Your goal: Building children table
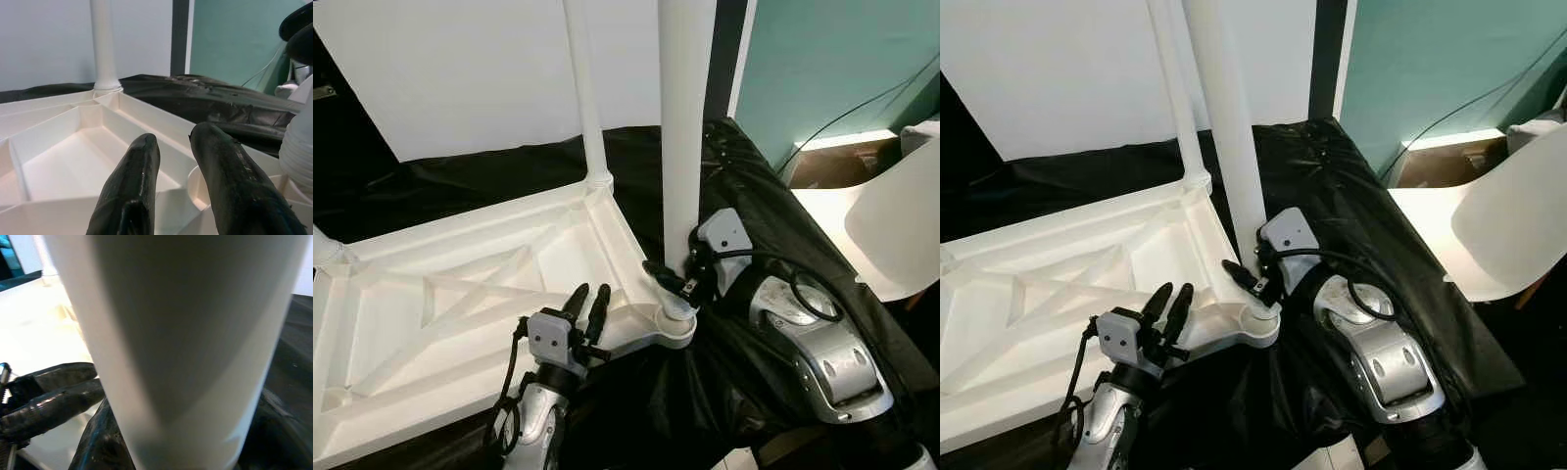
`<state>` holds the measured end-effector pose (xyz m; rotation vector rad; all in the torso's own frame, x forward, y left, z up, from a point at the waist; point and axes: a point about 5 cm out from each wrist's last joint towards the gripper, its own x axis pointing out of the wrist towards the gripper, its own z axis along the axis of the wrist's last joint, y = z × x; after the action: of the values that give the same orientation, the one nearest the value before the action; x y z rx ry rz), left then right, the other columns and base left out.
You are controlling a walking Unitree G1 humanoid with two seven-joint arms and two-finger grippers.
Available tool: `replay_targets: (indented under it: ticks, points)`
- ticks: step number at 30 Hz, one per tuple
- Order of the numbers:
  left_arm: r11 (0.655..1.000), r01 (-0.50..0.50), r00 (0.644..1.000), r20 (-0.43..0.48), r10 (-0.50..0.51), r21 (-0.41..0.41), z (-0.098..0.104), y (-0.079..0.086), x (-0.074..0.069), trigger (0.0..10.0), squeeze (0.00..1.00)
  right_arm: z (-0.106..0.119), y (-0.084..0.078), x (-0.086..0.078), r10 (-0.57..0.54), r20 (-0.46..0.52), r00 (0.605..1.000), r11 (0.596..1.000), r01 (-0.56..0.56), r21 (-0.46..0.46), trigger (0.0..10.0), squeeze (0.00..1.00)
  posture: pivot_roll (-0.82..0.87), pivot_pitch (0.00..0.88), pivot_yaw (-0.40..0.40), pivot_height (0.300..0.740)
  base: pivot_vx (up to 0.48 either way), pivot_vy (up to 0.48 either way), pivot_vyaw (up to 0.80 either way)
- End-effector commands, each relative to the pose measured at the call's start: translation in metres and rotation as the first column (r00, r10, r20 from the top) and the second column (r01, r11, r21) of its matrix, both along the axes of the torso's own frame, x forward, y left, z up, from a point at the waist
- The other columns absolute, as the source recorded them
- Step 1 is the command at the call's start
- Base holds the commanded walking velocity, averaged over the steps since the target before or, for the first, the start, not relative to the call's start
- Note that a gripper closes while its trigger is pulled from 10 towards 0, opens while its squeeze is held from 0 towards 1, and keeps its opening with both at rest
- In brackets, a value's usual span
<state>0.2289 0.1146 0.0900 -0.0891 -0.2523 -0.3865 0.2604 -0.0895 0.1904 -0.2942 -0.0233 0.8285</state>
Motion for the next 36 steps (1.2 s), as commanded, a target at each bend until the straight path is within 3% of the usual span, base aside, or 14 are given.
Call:
replay_targets:
  ticks: [1,12,18,23,28,33,36]
  points:
    - [0.989,-0.147,0.988,-0.057,0.145,-0.025,-0.003,0.002,0.001,10.0,0.00,-0.015,0.003,0.000,0.029,-0.094,0.995,1.000,-0.029,0.003,10.0,0.00,-0.06,0.020,0.035,0.740,0.000,0.000,0.00]
    - [0.987,-0.157,0.983,-0.102,0.152,-0.043,-0.004,-0.007,0.002,10.0,0.00,-0.030,-0.006,-0.001,-0.009,-0.179,0.984,1.000,0.012,0.014,10.0,0.00,-0.05,0.017,0.033,0.740,0.000,0.000,0.00]
    - [0.988,-0.152,0.984,-0.094,0.149,-0.026,-0.003,-0.011,0.007,10.0,0.00,-0.046,-0.025,-0.009,-0.052,-0.220,0.974,0.999,0.048,-0.020,10.0,0.00,-0.06,0.007,0.037,0.740,0.000,0.000,0.00]
    - [0.984,-0.150,0.984,-0.116,0.138,-0.099,0.001,-0.013,0.009,10.0,0.00,-0.048,-0.036,-0.008,-0.081,-0.245,0.966,0.997,0.080,-0.017,10.0,0.00,-0.06,0.010,0.040,0.740,0.000,0.000,0.00]
    - [0.983,-0.156,0.983,-0.110,0.145,-0.102,0.002,-0.012,0.011,10.0,0.00,-0.053,-0.038,-0.009,-0.084,-0.240,0.967,0.996,0.077,-0.040,10.0,0.00,-0.06,0.010,0.042,0.740,0.000,0.000,0.00]
    - [0.982,-0.160,0.984,-0.099,0.150,-0.098,0.005,-0.010,0.014,10.0,0.00,-0.055,-0.030,-0.009,-0.018,-0.200,0.980,0.997,0.003,-0.074,10.0,0.00,-0.06,0.012,0.047,0.740,0.000,0.000,0.00]
    - [0.982,-0.164,0.984,-0.088,0.155,-0.096,0.007,-0.008,0.016,10.0,0.00,-0.057,-0.024,-0.015,0.096,-0.213,0.972,0.989,-0.118,-0.094,10.0,0.00,-0.05,0.012,0.054,0.740,0.000,0.000,0.00]
